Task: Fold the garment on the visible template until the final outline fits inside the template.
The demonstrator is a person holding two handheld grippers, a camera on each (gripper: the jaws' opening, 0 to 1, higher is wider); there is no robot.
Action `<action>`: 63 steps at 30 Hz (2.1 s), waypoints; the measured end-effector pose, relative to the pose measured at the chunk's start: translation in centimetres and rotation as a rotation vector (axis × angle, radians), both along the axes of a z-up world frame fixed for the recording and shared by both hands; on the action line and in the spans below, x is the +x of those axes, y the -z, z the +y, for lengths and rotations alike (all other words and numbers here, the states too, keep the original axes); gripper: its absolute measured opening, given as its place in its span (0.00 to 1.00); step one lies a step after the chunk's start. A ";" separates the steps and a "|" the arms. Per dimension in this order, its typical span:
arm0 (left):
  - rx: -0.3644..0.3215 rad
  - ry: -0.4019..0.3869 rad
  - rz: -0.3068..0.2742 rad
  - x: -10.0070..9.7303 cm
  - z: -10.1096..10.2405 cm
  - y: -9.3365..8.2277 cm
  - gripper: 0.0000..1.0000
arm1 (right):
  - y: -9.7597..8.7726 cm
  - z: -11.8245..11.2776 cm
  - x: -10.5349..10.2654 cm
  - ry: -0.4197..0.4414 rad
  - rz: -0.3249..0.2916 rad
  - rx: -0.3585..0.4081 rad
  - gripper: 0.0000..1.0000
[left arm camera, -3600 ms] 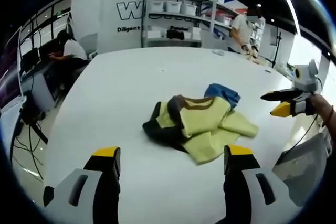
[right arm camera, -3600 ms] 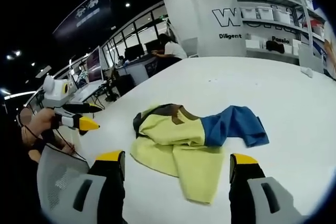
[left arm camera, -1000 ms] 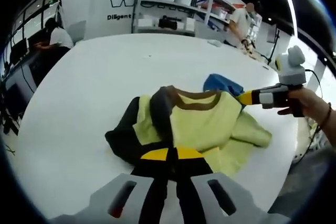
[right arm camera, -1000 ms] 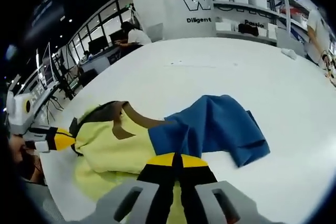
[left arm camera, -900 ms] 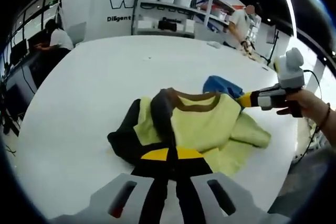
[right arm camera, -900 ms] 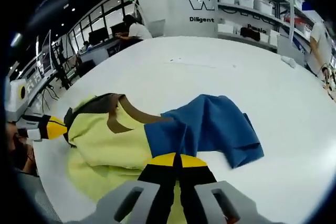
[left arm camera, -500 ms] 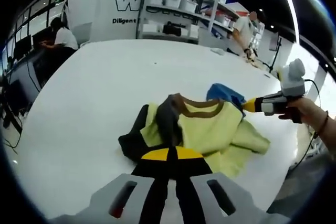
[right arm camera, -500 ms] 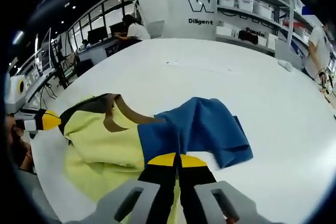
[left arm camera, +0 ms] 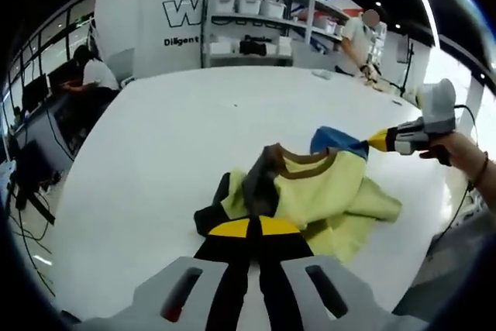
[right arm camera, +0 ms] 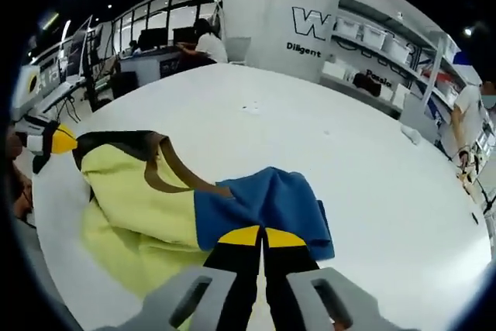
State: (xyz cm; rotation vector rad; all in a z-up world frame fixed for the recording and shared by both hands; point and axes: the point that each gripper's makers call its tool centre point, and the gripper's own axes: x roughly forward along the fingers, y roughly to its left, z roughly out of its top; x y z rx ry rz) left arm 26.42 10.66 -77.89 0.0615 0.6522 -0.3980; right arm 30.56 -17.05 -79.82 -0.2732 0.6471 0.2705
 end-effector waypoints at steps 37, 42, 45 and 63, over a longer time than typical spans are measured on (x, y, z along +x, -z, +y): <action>0.187 -0.011 -0.126 8.5 6.0 -7.8 0.03 | -9.1 2.1 7.8 -0.172 -0.103 -0.119 0.00; 0.174 -0.015 -0.113 10.1 6.2 -7.1 0.03 | -8.3 2.4 9.1 -0.193 -0.076 -0.116 0.00; 0.175 -0.029 -0.095 11.0 6.3 -6.6 0.03 | -7.7 2.5 10.2 -0.209 -0.066 -0.132 0.00; 0.252 0.011 -0.041 18.3 6.3 -2.3 0.03 | -3.9 2.6 15.8 -0.214 -0.017 -0.147 0.00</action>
